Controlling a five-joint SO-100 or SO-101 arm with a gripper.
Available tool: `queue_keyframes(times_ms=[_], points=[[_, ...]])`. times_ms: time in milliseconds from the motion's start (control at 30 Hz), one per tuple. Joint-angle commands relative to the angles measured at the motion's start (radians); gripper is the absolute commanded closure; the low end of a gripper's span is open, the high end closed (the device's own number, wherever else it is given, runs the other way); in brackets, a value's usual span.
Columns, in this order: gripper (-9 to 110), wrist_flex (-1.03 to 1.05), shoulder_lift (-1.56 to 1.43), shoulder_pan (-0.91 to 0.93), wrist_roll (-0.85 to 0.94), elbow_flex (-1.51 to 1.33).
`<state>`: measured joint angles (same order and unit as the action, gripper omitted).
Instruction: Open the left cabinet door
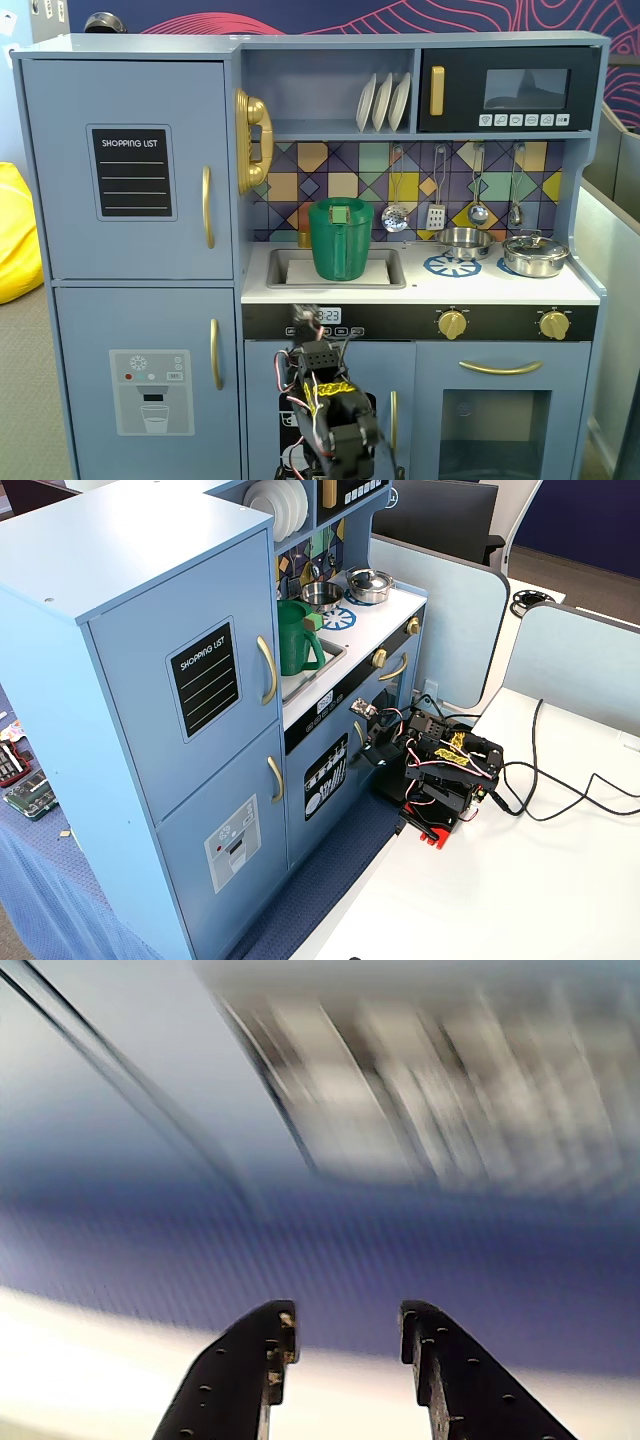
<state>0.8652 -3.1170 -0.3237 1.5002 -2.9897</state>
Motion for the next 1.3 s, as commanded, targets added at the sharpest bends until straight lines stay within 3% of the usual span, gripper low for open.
queue_keyframes(times_ms=[0,233,533,1000,1267], points=[[96,-0.328,0.110,-0.181,0.043,0.158],[92,-0.548,0.377,-0.359,0.138,0.494],[86,-0.647,0.653,-0.367,0.183,0.891],[84,-0.729,0.861,-0.337,0.221,1.164],[86,-0.721,0.874,-0.485,0.279,1.192]])
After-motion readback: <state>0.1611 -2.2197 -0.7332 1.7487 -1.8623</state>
